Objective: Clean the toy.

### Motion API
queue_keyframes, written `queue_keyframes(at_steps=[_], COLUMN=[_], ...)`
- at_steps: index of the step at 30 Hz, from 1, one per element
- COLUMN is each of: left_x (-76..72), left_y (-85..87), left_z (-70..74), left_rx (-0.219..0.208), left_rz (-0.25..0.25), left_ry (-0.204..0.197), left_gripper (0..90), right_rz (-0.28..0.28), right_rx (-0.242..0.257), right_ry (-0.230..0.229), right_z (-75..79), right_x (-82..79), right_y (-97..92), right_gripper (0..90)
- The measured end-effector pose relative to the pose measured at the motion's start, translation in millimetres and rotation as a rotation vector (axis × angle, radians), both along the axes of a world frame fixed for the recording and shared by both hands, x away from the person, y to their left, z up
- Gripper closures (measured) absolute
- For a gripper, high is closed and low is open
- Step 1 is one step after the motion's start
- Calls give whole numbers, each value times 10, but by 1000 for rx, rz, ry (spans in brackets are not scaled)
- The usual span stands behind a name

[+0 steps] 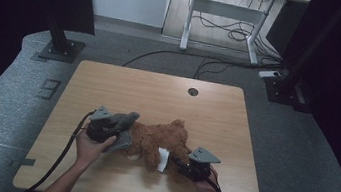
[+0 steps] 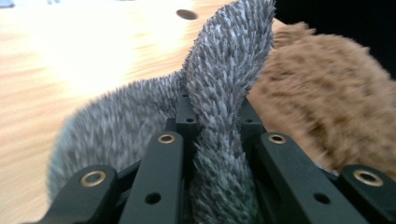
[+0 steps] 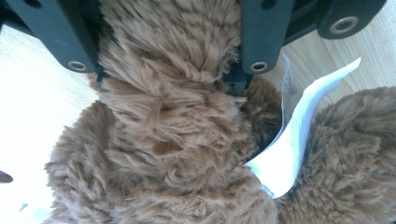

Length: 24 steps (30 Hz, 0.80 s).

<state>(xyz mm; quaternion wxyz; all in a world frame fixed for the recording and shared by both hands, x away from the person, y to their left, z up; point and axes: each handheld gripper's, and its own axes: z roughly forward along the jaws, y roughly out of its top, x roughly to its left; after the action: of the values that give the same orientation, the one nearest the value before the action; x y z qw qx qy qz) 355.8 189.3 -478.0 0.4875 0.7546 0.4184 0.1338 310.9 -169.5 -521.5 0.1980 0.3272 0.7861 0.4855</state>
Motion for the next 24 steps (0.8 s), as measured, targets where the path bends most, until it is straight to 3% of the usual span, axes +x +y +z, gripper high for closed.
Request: queue_keyframes(at_steps=[5, 6, 11, 13, 17, 18, 20, 22, 24], left_x=[-39, -34, -34, -17, -9, -9, 10, 66, 116], left_y=[128, 180, 218, 243, 172, 172, 67, -160, -343], left_z=[-128, -190, -297, -247, -10, -10, 138, 304, 361], left_rx=[33, 26, 34, 22, 0, 0, -15, -12, -1], left_rz=[38, 51, 50, 41, 13, 13, -24, -70, -98], left_ry=[4, 28, 61, 68, 22, 22, 5, -19, -22], left_gripper=[773, 773, 774, 773, 771, 769, 766, 765, 765], right_rz=[3, 3, 4, 8, 13, 13, 15, 17, 16], right_rx=[8, 10, 20, 25, 25, 25, 24, 21, 17], right_ry=[4, 5, 11, 14, 11, 11, 8, 5, 2], right_z=[-5, -6, -16, -27, -32, -32, -33, -34, -34], right_x=[5, 8, 13, 11, 19, 19, 17, 13, 5], right_y=[-4, -7, -19, -26, -31, -31, -28, -26, -24], right_gripper=[568, 568, 568, 568, 568, 568, 568, 568, 568])
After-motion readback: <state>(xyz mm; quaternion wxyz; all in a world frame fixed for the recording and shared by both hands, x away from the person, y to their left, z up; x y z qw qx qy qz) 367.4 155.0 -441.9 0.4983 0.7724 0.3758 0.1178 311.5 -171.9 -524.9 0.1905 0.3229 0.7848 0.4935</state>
